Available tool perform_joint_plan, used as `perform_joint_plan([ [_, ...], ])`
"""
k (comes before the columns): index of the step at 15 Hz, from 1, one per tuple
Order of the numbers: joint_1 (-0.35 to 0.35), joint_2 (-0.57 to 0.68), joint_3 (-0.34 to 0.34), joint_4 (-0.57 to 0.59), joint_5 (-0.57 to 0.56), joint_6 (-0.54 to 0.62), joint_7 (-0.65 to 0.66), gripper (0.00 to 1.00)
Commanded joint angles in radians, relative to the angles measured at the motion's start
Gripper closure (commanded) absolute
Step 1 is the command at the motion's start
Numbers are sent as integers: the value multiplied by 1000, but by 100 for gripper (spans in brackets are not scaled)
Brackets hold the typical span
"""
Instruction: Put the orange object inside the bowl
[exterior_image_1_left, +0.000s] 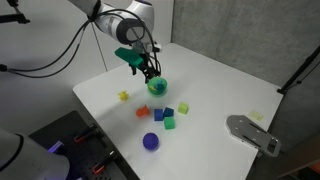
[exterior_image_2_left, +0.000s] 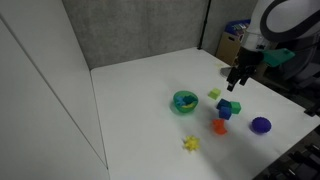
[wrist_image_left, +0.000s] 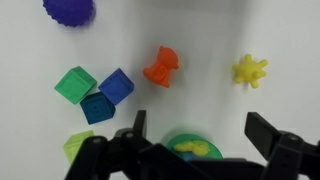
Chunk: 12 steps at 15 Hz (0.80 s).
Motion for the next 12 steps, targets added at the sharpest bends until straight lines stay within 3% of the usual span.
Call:
perform_joint_plan([
  [1,-5,80,7,14,4,39,90,0],
  [6,-10,217,0,35,5,69,149,0],
  [12,-17,366,-12,59,11,206,193,0],
])
